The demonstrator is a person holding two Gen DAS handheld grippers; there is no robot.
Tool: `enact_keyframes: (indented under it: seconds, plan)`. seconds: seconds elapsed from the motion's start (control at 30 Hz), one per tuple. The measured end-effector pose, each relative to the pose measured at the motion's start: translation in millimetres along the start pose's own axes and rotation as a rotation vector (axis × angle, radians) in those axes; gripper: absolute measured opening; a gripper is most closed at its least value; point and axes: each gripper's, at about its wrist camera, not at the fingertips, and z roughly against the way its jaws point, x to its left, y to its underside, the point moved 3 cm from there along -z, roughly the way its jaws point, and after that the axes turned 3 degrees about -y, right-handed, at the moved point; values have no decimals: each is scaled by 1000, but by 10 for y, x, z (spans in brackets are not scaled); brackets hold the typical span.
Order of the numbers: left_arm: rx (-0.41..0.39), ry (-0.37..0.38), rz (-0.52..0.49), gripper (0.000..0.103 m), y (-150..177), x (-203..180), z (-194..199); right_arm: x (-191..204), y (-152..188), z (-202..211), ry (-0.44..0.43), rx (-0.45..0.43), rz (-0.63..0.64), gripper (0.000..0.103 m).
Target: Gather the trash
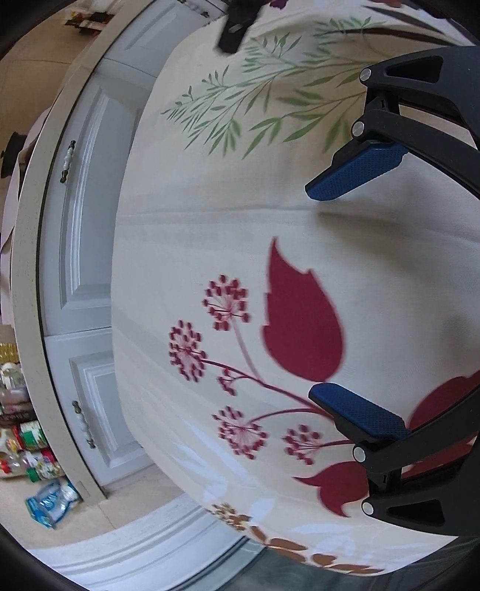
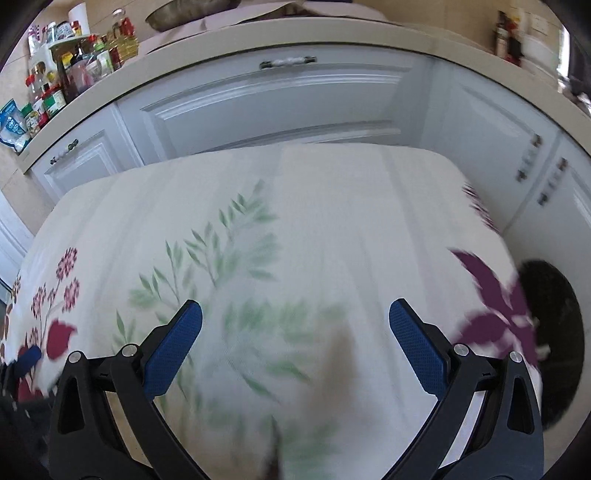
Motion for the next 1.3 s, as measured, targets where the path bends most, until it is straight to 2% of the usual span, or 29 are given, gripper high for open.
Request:
enact_keyframes:
  seconds: [0.1, 0.27, 0.4, 0.47, 0.57, 0.73, 1.3]
  plan:
    - [-1, -41, 5, 96, -114, 61, -86, 100, -161, -205, -2, 15, 10, 99]
    - [19, -50, 23, 97, -195, 141, -202, 278, -396, -571, -6, 62, 18, 99]
    - [8, -48, 29, 97, -214, 156, -229, 387, -518, -795, 58, 70, 50, 99]
    - [1, -50, 29, 97, -221, 150, -237, 416, -567, -858, 55, 56, 67, 99]
    - [-8, -52, 33, 97, -226, 144, -251, 409, -603, -901, 67, 37, 60, 99]
    - [12, 9, 99, 98, -226, 231, -297, 411, -610, -918, 67, 37, 55, 99]
    - [12, 2, 93, 98, -209, 212, -289, 414, -604, -911, 69, 37, 55, 99]
